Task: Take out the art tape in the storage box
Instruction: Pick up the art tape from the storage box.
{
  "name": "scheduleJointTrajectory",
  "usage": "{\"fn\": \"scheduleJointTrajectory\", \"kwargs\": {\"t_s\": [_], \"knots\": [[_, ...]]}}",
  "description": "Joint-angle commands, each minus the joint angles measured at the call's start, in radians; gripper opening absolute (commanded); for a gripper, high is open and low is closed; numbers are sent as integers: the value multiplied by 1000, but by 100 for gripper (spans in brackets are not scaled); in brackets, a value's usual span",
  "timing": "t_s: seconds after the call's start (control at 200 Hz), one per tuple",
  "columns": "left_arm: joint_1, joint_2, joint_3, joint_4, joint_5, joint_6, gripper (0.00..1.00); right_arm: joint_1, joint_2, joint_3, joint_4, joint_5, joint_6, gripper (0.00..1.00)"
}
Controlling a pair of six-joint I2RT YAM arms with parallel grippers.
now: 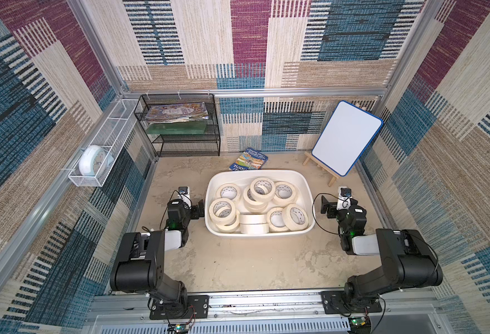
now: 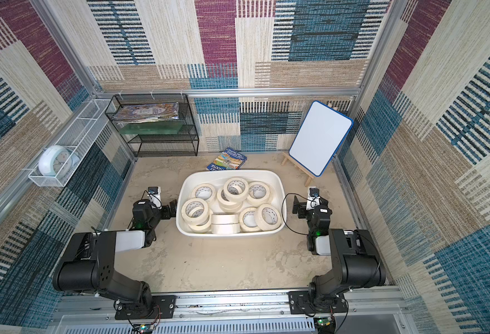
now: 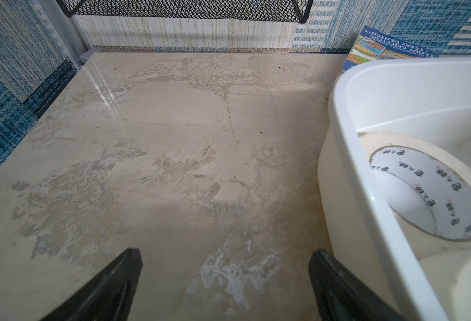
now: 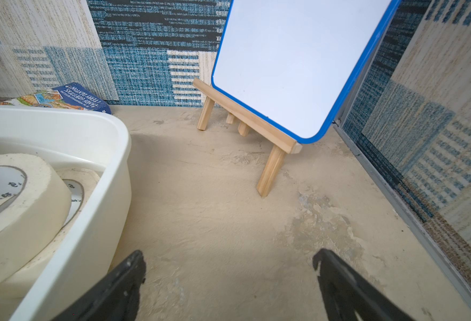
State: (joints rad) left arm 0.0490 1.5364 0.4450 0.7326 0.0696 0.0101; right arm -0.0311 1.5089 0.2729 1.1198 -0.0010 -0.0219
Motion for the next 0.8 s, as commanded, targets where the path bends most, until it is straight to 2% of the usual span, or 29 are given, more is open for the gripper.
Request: {"fn": "scheduleJointTrajectory", "kwargs": {"t_s": [0.0, 0.335, 0.431, 0.481, 0.511, 0.601, 0.701, 0.796], "knots": [[-1, -3, 0, 21, 15, 2, 100, -1, 1, 11, 13, -6, -1, 99], [-2, -6, -1, 21, 15, 4, 100, -21, -2, 13, 4, -34, 9, 99], [-1, -23, 3, 6, -49, -18, 100, -18, -11, 7, 9, 14, 25, 99], [-1, -58, 32, -76, -84, -35, 100, -14, -19, 9, 6, 42, 33, 99], [-1, -92, 67, -200, -99, -34, 99, -12, -33, 15, 0, 52, 42, 99], [-7, -190, 133, -356, -127, -12, 99, -9, -137, 128, -289, 109, 48, 99], [-38, -306, 170, -479, -282, -50, 100, -5, -193, 279, -580, 157, 46, 99], [-92, -405, 202, -591, -373, -82, 98, 39, -240, 370, -777, 172, 75, 100]]}}
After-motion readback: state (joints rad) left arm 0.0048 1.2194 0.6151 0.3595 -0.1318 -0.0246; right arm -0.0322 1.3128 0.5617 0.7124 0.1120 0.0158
